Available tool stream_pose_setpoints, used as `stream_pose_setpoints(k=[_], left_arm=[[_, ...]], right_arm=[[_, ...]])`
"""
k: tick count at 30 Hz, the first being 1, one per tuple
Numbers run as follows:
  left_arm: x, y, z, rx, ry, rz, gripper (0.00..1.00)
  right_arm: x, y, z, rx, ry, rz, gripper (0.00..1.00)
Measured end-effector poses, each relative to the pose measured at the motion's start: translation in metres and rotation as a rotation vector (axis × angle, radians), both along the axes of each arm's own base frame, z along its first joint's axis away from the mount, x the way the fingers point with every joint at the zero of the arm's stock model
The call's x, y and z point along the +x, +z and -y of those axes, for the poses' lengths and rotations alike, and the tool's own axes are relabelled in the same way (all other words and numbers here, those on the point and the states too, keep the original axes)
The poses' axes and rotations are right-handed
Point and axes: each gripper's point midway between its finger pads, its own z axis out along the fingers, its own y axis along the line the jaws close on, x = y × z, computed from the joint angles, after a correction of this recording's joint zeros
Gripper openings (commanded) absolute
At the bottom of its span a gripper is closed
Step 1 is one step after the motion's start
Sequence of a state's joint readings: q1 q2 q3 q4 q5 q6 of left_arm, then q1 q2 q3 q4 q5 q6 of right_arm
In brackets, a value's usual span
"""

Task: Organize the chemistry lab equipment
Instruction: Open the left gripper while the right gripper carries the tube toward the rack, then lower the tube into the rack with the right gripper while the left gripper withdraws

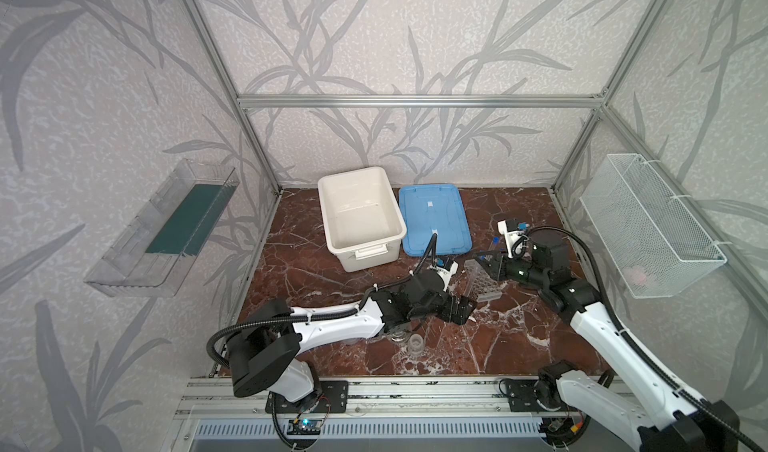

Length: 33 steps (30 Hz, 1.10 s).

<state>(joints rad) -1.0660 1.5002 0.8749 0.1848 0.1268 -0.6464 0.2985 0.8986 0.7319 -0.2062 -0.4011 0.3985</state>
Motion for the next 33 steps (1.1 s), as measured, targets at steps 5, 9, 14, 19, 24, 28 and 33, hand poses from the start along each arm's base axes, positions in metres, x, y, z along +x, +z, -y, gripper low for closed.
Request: stream_pose_setpoints(k=[5,9,14,19,24,28,33], left_arm=[[0.006,0.028,0.014,-0.066,0.007,-0.001,0.99],[0.013,0.036,0.026,-0.086,0.022,-0.028,0.99],[0.021,0.02,0.033,-0.051,0.055,-0.093,0.99],[0.026,-0.002,0.038,0.0,0.081,-0.152,0.99],[0.029,-0.021,0.043,0.039,0.101,-0.199,0.99],[0.03,-0.034,0.045,0.063,0.107,-0.222,0.99],[0.028,-0.041,0.044,0.075,0.11,-0.242,0.99]], right_arm=[[-0.001,0.014,0.033,-0.11,-0.146,0.149,0.17],[0.003,0.005,0.056,-0.201,-0.25,0.194,0.17],[0.012,-0.014,0.076,-0.289,-0.347,0.214,0.17],[0.02,-0.025,0.09,-0.345,-0.42,0.263,0.17],[0.028,-0.029,0.097,-0.367,-0.467,0.303,0.17],[0.033,-0.033,0.097,-0.366,-0.476,0.309,0.17],[0.037,-0.036,0.095,-0.359,-0.476,0.319,0.17]])
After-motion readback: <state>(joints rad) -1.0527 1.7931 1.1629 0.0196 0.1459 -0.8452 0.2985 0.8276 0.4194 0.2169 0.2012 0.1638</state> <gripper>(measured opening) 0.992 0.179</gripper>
